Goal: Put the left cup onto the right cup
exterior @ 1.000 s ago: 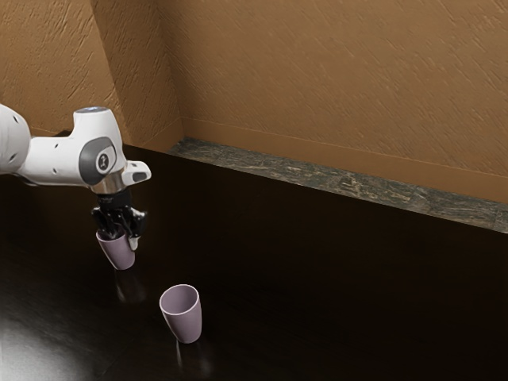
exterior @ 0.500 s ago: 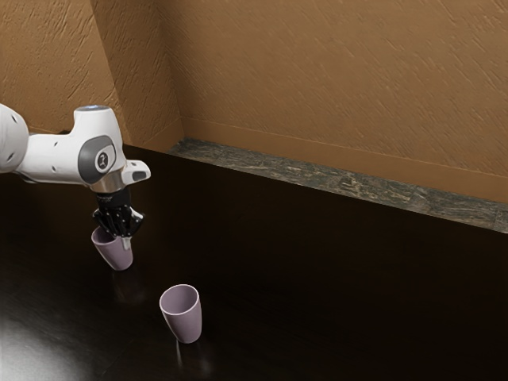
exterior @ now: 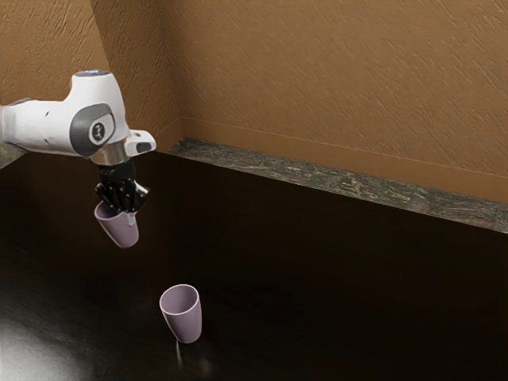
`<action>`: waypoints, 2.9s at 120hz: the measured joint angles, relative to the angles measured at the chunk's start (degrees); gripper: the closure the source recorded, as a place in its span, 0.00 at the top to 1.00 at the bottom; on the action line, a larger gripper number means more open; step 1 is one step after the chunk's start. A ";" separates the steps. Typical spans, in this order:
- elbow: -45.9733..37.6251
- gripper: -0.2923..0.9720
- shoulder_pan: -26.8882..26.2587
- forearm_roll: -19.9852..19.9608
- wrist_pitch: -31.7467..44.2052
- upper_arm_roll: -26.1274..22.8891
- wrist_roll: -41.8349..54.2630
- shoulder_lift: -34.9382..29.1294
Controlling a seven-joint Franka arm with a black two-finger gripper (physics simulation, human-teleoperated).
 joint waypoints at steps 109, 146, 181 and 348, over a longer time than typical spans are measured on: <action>1.40 0.15 -8.86 1.34 -16.58 -12.58 -26.08 -8.39; -2.69 0.15 -7.67 -1.91 -16.59 -14.02 -34.11 -11.80; -4.72 0.15 -7.56 -4.03 -14.11 -15.20 -39.43 -12.17; -7.92 0.15 -6.56 -5.58 -6.41 -16.79 -48.96 -8.75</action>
